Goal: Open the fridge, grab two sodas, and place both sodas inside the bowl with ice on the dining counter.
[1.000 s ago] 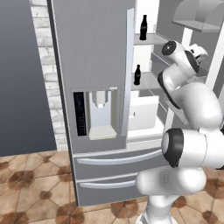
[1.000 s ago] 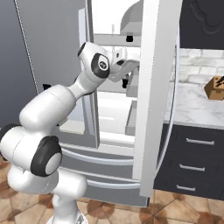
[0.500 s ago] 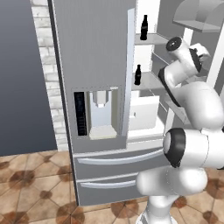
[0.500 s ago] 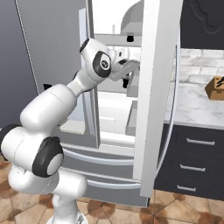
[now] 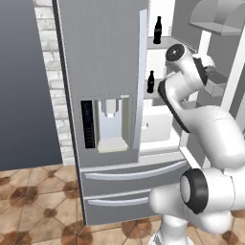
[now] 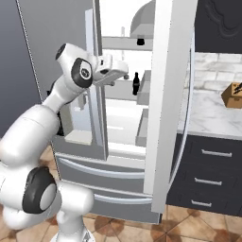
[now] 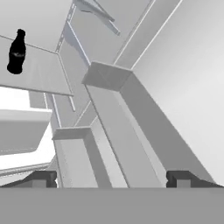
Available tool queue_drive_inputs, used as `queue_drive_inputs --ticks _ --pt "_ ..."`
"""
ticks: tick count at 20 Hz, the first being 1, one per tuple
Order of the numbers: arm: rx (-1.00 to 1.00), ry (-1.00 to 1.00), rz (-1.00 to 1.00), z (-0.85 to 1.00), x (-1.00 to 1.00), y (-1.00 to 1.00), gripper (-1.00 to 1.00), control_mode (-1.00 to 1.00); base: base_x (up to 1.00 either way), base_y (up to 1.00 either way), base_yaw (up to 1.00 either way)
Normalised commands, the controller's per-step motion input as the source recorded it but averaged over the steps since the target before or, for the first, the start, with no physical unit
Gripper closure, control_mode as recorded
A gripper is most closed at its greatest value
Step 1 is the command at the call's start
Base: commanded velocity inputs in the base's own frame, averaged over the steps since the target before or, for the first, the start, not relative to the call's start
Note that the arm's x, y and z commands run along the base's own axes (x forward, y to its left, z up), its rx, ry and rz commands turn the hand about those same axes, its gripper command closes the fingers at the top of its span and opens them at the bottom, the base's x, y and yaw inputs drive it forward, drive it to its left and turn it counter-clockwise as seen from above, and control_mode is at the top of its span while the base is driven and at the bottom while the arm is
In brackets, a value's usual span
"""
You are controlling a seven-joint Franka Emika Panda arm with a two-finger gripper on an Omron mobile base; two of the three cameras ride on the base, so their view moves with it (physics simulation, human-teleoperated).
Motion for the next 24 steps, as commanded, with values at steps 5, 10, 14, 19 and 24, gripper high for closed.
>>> queue_drive_inputs --ticks 5,10,14,19,24 --pt "0.14 -0.08 0.06 -0.01 -0.21 0.97 -1.0 -1.0 0.0 0.0 0.0" --pt "0.29 -0.03 0.19 -0.01 -0.04 0.68 -1.0 -1.0 0.0 0.0 0.0" --pt "0.29 -0.03 0.23 0.0 0.18 0.48 -1.0 -1.0 0.0 0.0 0.0" --pt "0.21 -0.09 0.16 0.0 0.33 0.35 -1.0 -1.0 0.0 0.0 0.0" --pt "0.13 -0.15 0.13 0.0 0.34 0.11 -1.0 -1.0 0.0 0.0 0.0"
